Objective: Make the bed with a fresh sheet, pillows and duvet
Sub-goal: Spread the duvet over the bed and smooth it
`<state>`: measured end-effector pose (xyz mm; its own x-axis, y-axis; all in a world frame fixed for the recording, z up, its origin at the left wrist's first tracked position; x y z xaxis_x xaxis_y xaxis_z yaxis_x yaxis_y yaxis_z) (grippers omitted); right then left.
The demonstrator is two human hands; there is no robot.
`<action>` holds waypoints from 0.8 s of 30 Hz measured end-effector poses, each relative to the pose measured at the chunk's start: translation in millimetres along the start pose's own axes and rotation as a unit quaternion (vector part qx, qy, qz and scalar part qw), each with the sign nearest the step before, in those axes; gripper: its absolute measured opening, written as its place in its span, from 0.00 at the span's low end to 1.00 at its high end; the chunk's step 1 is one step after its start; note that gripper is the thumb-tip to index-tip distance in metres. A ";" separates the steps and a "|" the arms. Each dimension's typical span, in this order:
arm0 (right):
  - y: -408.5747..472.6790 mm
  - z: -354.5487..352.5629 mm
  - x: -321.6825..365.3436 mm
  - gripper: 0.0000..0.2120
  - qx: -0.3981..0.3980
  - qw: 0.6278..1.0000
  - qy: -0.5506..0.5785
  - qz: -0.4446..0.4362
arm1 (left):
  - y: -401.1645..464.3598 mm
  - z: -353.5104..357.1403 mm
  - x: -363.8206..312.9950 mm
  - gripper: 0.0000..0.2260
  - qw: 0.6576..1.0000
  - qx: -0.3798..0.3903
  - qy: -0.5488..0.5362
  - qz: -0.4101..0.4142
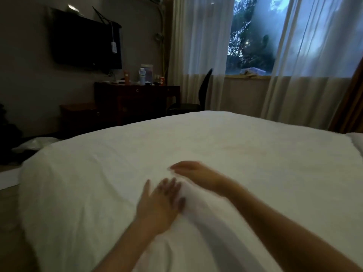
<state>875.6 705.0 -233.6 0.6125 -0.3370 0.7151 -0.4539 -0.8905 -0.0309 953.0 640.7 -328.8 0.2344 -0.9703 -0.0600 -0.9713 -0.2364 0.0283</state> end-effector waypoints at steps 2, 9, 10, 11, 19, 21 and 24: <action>-21.4 -53.2 -46.1 0.18 -0.087 0.992 -0.017 0.087 | -18.8 -8.9 59.8 0.49 0.991 -0.008 0.035 -0.127; -71.0 -26.8 -127.7 0.24 -0.192 0.871 -0.263 0.369 | -71.9 -12.9 131.8 0.37 0.975 -0.096 -0.012 -0.203; -68.4 -14.3 -121.7 0.24 -0.196 0.868 -0.282 0.359 | -73.4 -7.8 126.7 0.40 0.973 -0.102 -0.023 -0.206; -62.3 -9.4 -117.4 0.24 -0.206 0.866 -0.296 0.346 | -72.2 -6.1 124.0 0.41 0.969 -0.124 -0.034 -0.210; 15.7 39.9 -63.9 0.25 -0.188 0.905 -0.236 0.300 | -59.2 -18.7 140.1 0.21 0.968 -0.225 -0.040 -0.099; 43.6 66.3 -34.5 0.27 -0.179 0.907 -0.282 0.257 | -53.1 -28.4 151.9 0.16 0.965 -0.257 -0.019 -0.048; 81.9 111.8 3.5 0.32 -0.150 0.905 -0.354 0.181 | -46.7 -25.9 167.8 0.14 0.945 -0.325 -0.035 -0.033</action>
<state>912.9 596.6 -311.7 0.6016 -0.7961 0.0665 -0.7981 -0.5952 0.0942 1038.8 487.6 -314.3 0.2686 -0.9517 -0.1489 -0.7185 -0.3009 0.6271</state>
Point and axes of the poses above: each hand's wrist, its own y-axis towards the middle knuckle, its own z-axis out of the palm, x = y × z, the point moved 6 cm from there along y, towards the middle knuckle, and after that the axes turned 4 degrees about x, right-handed, at the moved point
